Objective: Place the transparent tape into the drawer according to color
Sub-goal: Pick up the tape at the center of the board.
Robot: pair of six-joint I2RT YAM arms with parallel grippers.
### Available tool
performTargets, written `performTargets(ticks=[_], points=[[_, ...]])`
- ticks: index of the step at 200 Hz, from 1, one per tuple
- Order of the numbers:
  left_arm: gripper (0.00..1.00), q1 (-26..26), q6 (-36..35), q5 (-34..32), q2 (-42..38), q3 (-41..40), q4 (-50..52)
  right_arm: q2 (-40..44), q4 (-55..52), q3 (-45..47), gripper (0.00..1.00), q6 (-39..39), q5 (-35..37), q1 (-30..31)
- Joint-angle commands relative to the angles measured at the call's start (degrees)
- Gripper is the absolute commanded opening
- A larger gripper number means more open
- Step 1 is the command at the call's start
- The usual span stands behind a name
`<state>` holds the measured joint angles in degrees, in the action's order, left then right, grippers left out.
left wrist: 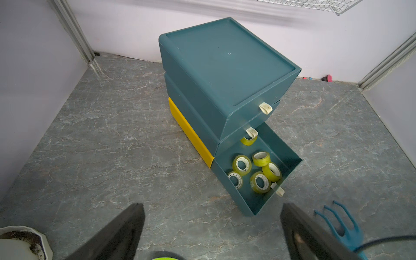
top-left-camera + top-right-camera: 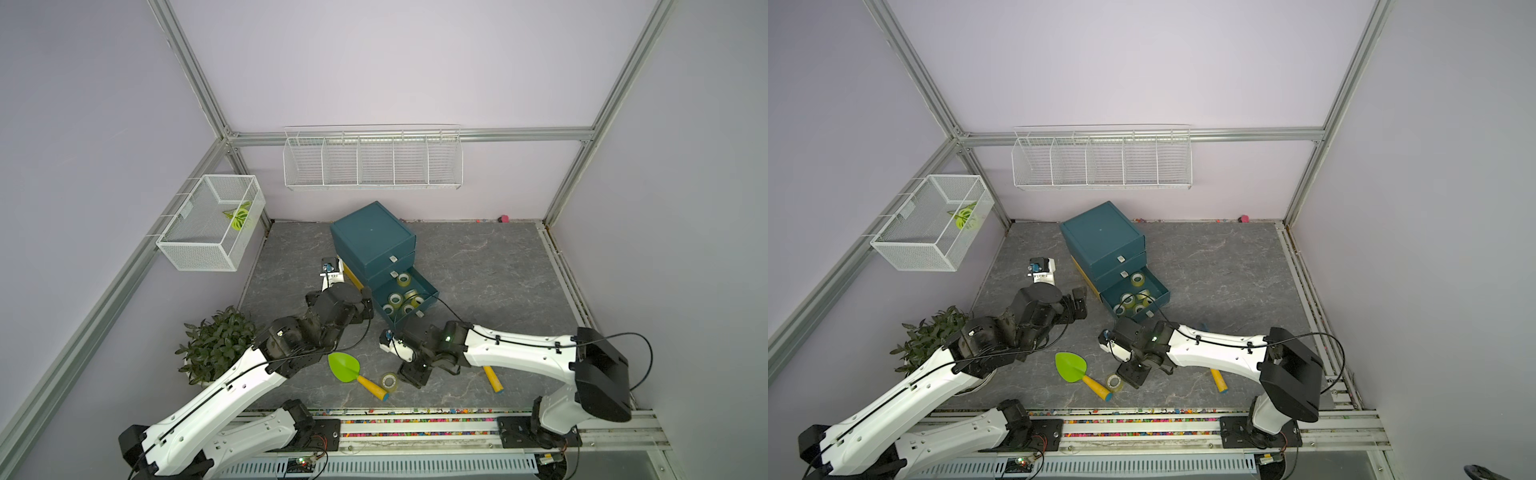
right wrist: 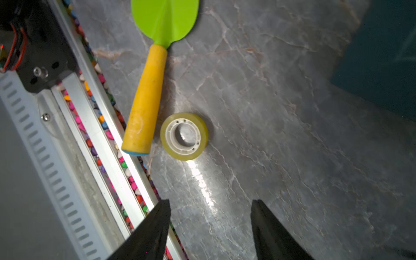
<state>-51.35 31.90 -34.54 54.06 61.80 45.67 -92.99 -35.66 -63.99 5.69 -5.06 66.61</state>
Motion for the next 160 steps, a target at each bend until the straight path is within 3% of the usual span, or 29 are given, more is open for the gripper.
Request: performTargets(ticks=[1,42,160], points=[[1.00,0.7,-0.1,-0.8,-1.3,-0.8,0.9,-3.2,-4.9,-2.0,0.63,-5.3,-2.6,1.8],[1.00,1.6,-0.5,-0.4,-1.6,-0.8,1.3,-9.6,-8.2,-6.7,0.64,-10.6,-1.0,4.6],[1.00,1.9,-1.3,-0.6,-0.1,1.2,1.9,-16.0,-1.8,-8.3,0.65,-11.8,3.7,4.9]])
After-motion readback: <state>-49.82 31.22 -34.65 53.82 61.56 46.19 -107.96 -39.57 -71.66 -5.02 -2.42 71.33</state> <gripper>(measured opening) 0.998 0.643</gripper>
